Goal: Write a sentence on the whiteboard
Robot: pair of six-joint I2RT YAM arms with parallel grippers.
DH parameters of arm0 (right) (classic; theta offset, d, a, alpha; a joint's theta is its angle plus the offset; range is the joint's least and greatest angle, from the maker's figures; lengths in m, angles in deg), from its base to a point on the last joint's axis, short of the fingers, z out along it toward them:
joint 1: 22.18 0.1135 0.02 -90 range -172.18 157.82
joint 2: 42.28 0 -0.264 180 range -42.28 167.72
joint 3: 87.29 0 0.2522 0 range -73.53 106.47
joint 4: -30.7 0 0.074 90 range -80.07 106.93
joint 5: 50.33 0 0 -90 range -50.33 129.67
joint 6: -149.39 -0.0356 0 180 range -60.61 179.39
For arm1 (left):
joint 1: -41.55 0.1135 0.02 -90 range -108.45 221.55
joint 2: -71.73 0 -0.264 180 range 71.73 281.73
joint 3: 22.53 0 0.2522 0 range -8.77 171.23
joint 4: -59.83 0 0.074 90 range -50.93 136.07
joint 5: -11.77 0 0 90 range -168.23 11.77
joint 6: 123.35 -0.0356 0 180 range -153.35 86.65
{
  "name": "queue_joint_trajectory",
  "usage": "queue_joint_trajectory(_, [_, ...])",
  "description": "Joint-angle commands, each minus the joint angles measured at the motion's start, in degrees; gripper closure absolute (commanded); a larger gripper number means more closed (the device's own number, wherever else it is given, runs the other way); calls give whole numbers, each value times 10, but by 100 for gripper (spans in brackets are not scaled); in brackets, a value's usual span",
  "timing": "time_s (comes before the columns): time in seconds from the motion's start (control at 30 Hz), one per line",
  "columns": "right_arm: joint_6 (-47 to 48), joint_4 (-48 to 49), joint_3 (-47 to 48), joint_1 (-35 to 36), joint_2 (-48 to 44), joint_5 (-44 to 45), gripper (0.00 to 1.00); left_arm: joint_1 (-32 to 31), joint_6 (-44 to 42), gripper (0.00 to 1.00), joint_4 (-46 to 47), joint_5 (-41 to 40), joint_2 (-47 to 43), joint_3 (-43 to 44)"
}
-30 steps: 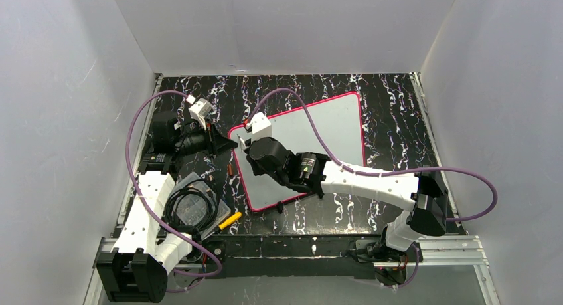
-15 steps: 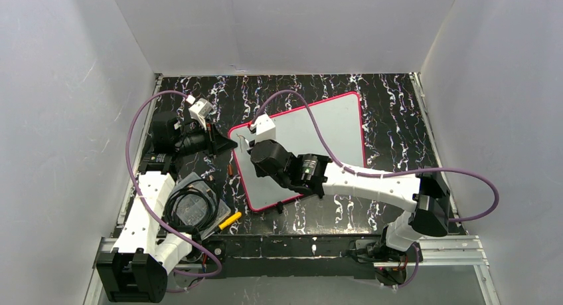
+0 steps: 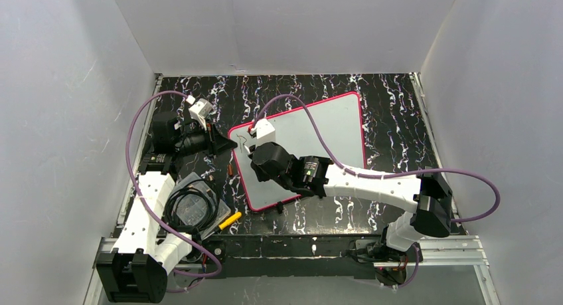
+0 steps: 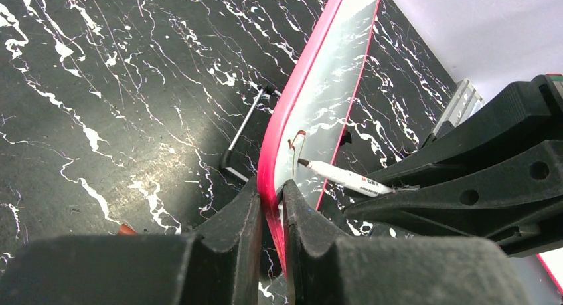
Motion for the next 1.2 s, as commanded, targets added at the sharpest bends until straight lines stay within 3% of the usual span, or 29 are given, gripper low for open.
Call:
queue_joint_trajectory(0.0, [12, 24, -1, 0, 3, -20, 99, -8, -29, 100, -15, 6, -18, -6])
queue_joint_trajectory(0.77, [-23, -11, -27, 1, -16, 32, 99, -8, -32, 100, -18, 4, -18, -5])
queue_joint_trajectory(1.17, [-20, 10, -47, 1, -18, -9, 99, -9, -33, 100, -18, 3, -19, -5])
